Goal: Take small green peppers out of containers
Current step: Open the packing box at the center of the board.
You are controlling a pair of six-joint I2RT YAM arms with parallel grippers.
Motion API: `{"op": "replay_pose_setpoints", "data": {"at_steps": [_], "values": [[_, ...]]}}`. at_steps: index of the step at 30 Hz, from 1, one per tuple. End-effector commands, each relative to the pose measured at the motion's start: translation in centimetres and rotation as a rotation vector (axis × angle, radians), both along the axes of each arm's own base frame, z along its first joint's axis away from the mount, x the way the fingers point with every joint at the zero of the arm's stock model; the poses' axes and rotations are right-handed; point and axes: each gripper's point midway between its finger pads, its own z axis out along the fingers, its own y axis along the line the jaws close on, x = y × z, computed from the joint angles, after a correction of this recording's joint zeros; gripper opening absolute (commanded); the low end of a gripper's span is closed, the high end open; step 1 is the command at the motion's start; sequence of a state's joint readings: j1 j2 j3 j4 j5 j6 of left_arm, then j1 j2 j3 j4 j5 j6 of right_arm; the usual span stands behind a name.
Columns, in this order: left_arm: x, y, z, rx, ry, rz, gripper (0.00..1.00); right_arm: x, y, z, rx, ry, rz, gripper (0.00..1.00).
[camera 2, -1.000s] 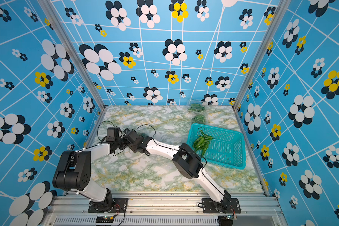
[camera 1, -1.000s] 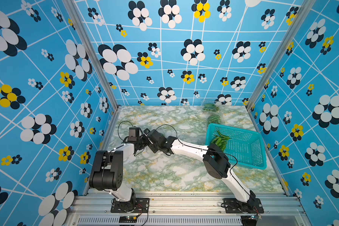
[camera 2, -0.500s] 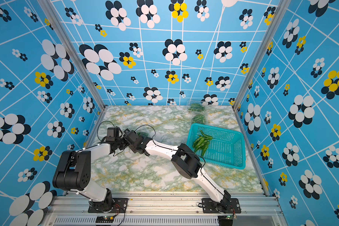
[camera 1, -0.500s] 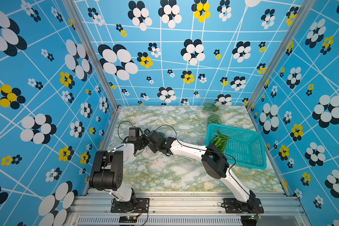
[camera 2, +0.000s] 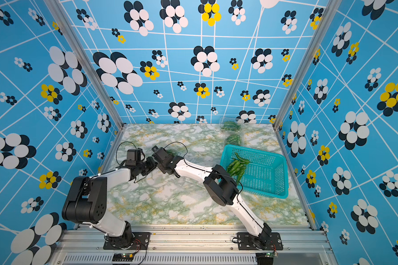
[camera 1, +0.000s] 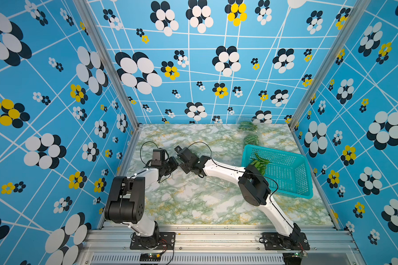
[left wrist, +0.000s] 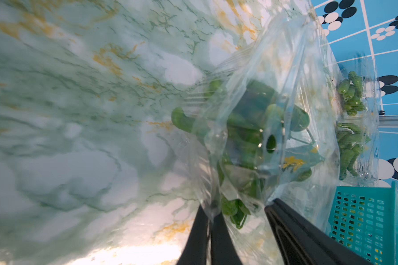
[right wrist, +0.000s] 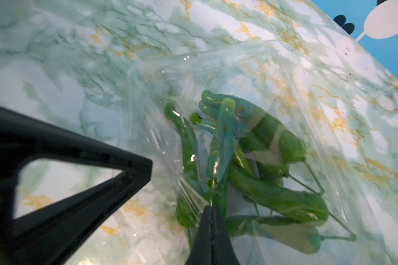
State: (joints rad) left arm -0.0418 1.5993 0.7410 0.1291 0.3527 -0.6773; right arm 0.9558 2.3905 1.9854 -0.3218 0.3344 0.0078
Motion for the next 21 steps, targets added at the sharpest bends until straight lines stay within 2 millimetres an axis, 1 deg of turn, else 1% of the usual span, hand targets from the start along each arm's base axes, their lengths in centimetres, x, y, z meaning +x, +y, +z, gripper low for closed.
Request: {"op": "replay_pose_setpoints", "data": {"at_steps": [1, 3, 7, 11, 18, 21], "values": [[0.3, 0.9, -0.7, 0.037, 0.017, 0.008, 0.07, 2.9, -3.8, 3.4, -0.056, -0.063, -0.078, 0.00], [0.4, 0.8, -0.8, 0.037, 0.022, 0.004, 0.07, 3.2, -3.6, 4.3, -0.048, -0.077, -0.070, 0.00], [0.4, 0.8, -1.2, 0.048, 0.034, 0.002, 0.07, 3.5, -3.3, 5.2, -0.042, -0.096, -0.047, 0.00], [0.4, 0.7, -1.5, 0.048, 0.044, -0.004, 0.07, 4.3, -3.3, 6.5, -0.025, -0.120, -0.059, 0.00], [0.5, 0.5, -1.9, 0.046, 0.062, -0.017, 0.06, 5.1, -2.8, 9.7, 0.038, -0.182, -0.057, 0.00], [0.5, 0.3, -2.2, 0.039, 0.079, -0.025, 0.06, 5.7, -2.6, 10.5, 0.044, -0.201, -0.069, 0.00]]}}
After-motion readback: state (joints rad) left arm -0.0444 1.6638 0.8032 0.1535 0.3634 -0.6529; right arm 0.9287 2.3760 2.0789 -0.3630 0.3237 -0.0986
